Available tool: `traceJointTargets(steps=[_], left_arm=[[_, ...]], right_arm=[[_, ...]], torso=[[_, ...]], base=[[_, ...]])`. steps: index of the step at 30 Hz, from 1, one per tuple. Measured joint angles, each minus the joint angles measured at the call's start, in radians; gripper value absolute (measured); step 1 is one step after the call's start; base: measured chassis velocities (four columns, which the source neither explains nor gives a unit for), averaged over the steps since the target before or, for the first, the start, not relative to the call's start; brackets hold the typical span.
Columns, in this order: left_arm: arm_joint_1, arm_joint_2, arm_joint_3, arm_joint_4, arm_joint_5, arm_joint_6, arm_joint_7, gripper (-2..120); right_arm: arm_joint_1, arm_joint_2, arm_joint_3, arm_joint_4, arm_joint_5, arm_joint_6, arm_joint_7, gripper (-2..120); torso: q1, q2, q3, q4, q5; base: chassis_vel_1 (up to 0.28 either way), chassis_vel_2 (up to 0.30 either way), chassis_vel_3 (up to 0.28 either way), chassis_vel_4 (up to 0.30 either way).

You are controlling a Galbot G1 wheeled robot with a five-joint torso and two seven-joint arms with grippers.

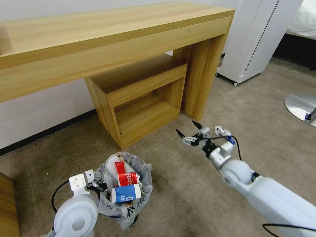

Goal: Pick up the trash bin and place the garbage on the floor into it.

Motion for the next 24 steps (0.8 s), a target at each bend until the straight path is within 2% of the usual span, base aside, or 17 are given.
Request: traceJointTargets(steps=[3, 7, 9, 18, 24], left_arm=[[0.012, 0.001, 0.006, -0.007, 0.008, 0.002, 0.008, 0], [0.015, 0.003, 0.009, -0.011, 0.011, 0.004, 0.011, 0], [0.018, 0.006, 0.014, -0.016, 0.012, 0.005, 0.014, 0], [0.019, 0.009, 0.024, -0.019, 0.012, 0.008, 0.017, 0], [0.022, 0.007, 0.027, -0.019, 0.017, 0.009, 0.027, 0]], right_arm=[[-0.13, 0.03, 0.114, 0.026, -0.055, -0.003, 0.002, 100], [-0.206, 0.049, 0.173, 0.032, -0.089, -0.003, 0.003, 100], [-0.299, 0.067, 0.231, 0.042, -0.129, 0.003, 0.003, 100], [-0.376, 0.079, 0.301, 0.064, -0.162, 0.014, 0.01, 100], [-0.381, 0.083, 0.307, 0.066, -0.169, 0.027, 0.013, 100]], torso=[[0.0, 0.0, 0.0, -0.0001, -0.0001], [0.0, 0.0, 0.0, -0.0001, 0.0001], [0.0, 0.0, 0.0, -0.0001, -0.0001], [0.0, 0.0, 0.0, -0.0001, -0.0002], [0.0, 0.0, 0.0, -0.0001, -0.0002]], base=[[0.0, 0.0, 0.0, 0.0], [0.0, 0.0, 0.0, 0.0], [0.0, 0.0, 0.0, 0.0], [-0.061, -0.057, -0.055, -0.054], [-0.09, -0.097, -0.08, -0.094]])
